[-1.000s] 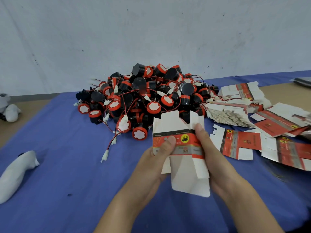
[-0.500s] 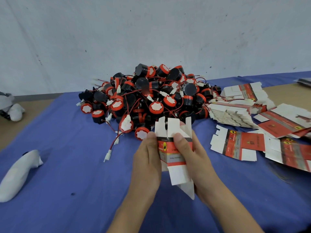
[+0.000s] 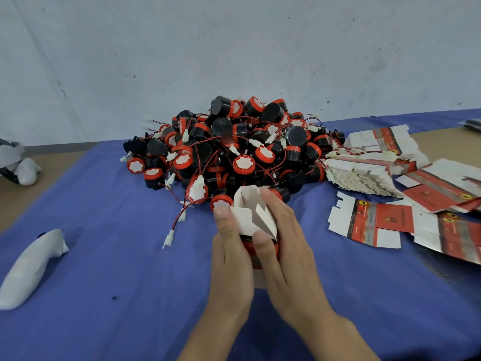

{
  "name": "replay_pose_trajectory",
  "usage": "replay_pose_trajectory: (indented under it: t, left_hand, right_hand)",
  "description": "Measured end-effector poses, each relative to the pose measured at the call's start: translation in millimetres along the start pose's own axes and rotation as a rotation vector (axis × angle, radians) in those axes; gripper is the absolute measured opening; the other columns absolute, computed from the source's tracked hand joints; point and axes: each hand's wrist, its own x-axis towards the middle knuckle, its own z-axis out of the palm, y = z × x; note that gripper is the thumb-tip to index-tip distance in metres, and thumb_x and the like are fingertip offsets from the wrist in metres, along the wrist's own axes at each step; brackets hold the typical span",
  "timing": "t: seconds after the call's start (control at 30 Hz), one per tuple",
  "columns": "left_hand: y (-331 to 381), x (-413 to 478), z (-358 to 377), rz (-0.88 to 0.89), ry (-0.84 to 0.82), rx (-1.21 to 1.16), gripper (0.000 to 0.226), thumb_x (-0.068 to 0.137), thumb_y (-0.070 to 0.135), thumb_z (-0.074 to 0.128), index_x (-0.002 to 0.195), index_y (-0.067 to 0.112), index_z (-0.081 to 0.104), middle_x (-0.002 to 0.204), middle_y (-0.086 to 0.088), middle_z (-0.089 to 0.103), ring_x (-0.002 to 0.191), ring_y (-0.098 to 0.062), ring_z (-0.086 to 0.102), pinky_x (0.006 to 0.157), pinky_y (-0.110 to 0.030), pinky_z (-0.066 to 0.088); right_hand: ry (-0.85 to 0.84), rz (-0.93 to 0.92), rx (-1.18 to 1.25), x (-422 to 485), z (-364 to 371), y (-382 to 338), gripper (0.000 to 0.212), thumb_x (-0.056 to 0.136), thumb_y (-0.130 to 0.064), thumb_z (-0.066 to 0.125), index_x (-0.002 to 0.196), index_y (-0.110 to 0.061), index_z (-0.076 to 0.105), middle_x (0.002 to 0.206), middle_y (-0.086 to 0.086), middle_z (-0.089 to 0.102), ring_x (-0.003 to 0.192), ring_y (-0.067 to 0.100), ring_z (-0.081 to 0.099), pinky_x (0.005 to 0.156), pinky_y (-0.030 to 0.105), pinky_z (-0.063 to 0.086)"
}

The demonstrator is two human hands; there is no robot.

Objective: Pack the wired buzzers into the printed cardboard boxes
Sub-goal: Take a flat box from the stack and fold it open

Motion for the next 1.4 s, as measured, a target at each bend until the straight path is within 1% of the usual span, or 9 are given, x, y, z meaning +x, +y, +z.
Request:
replay_pose_trajectory:
  t: [0.2, 0.37, 0.6, 0.7, 0.8, 0.97, 1.2, 1.3, 1.4]
  left_hand:
    - [1.1, -4.0, 2.5, 0.024, 0.027, -0.017, 0.062, 0.088, 0.077, 0.02, 0.095, 0.048, 0.074, 0.09, 0.01, 0.078, 0.085, -0.005, 0.074, 0.067, -0.013, 0.054]
    - [-0.7, -6.1, 3.6, 0.02, 0.02, -0.017, 0.064, 0.085, 0.082, 0.022, 0.095, 0.046, 0.074, 0.09, 0.005, 0.078, 0.086, -0.01, 0.074, 0.068, -0.018, 0.056]
    - [2.9, -9.2, 5.5, 0.051, -0.016, -0.012, 0.059, 0.086, 0.076, 0.023, 0.099, 0.046, 0.072, 0.093, 0.003, 0.077, 0.088, -0.014, 0.075, 0.068, -0.019, 0.057]
    - [3.1, -8.9, 3.4, 0.037, -0.043, -0.006, 0.064, 0.085, 0.079, 0.026, 0.111, 0.041, 0.07, 0.1, 0.002, 0.076, 0.095, -0.016, 0.074, 0.073, -0.02, 0.057]
    - [5.4, -7.9, 1.2, 0.017, -0.092, 0.018, 0.082, 0.078, 0.089, 0.033, 0.132, 0.034, 0.06, 0.114, 0.005, 0.073, 0.107, -0.015, 0.07, 0.082, -0.024, 0.058]
    - [17.7, -5.9, -3.8, 0.046, -0.197, 0.069, 0.057, 0.091, 0.066, 0.041, 0.136, 0.034, 0.055, 0.124, 0.007, 0.068, 0.114, -0.013, 0.066, 0.088, -0.025, 0.056]
    - [22.6, -2.5, -17.0, -0.001, -0.273, 0.05, 0.04, 0.087, 0.054, 0.05, 0.123, 0.039, 0.055, 0.109, 0.009, 0.07, 0.096, -0.007, 0.07, 0.073, -0.016, 0.054]
    - [21.0, -0.2, -23.8, -0.017, -0.283, 0.056, 0.033, 0.085, 0.045, 0.053, 0.116, 0.037, 0.056, 0.103, 0.006, 0.069, 0.089, -0.006, 0.068, 0.071, -0.018, 0.054]
    - [19.1, 1.6, -28.0, -0.019, -0.285, 0.074, 0.027, 0.086, 0.027, 0.05, 0.112, 0.033, 0.055, 0.1, 0.001, 0.066, 0.086, -0.009, 0.065, 0.071, -0.023, 0.056]
  right_hand:
    - [0.049, -0.033, 0.006, -0.7, -1.4, 2.7, 0.049, 0.103, -0.065, 0.031, 0.137, -0.035, 0.048, 0.148, -0.021, 0.047, 0.144, 0.007, 0.039, 0.11, 0.037, 0.043]
    - [0.083, -0.028, 0.027, -0.8, -4.5, 2.0, 0.043, 0.103, -0.063, 0.033, 0.13, -0.036, 0.052, 0.144, -0.022, 0.05, 0.138, 0.009, 0.046, 0.104, 0.043, 0.049]
    - [0.114, -0.065, -0.012, -1.2, -7.5, -3.4, 0.032, 0.104, -0.063, 0.028, 0.1, -0.041, 0.051, 0.121, -0.021, 0.053, 0.121, 0.014, 0.056, 0.092, 0.038, 0.05]
    - [0.107, -0.055, 0.016, -0.9, -9.2, -5.4, 0.03, 0.103, -0.063, 0.028, 0.097, -0.043, 0.049, 0.126, -0.019, 0.05, 0.123, 0.017, 0.055, 0.09, 0.035, 0.05]
    - [0.09, -0.041, 0.081, 1.8, -12.6, -5.4, 0.037, 0.103, -0.063, 0.031, 0.098, -0.036, 0.054, 0.137, -0.011, 0.046, 0.126, 0.019, 0.054, 0.089, 0.023, 0.049]
    - [0.103, -0.013, 0.121, 3.2, -16.8, -4.5, 0.04, 0.101, -0.065, 0.033, 0.105, -0.035, 0.059, 0.142, -0.006, 0.041, 0.13, 0.014, 0.051, 0.088, 0.011, 0.046]
    - [-0.015, 0.034, 0.173, -2.1, -17.9, -3.1, 0.049, 0.094, -0.07, 0.045, 0.135, -0.044, 0.041, 0.144, -0.005, 0.045, 0.133, 0.023, 0.051, 0.099, 0.044, 0.052]
    - [-0.064, 0.062, 0.109, -3.9, -17.3, -2.1, 0.065, 0.092, -0.074, 0.045, 0.146, -0.04, 0.034, 0.145, -0.01, 0.041, 0.139, 0.019, 0.044, 0.106, 0.042, 0.048]
    - [-0.08, 0.04, 0.044, -4.6, -17.0, -2.6, 0.071, 0.092, -0.077, 0.04, 0.15, -0.038, 0.031, 0.143, -0.016, 0.036, 0.137, 0.01, 0.044, 0.103, 0.022, 0.046]
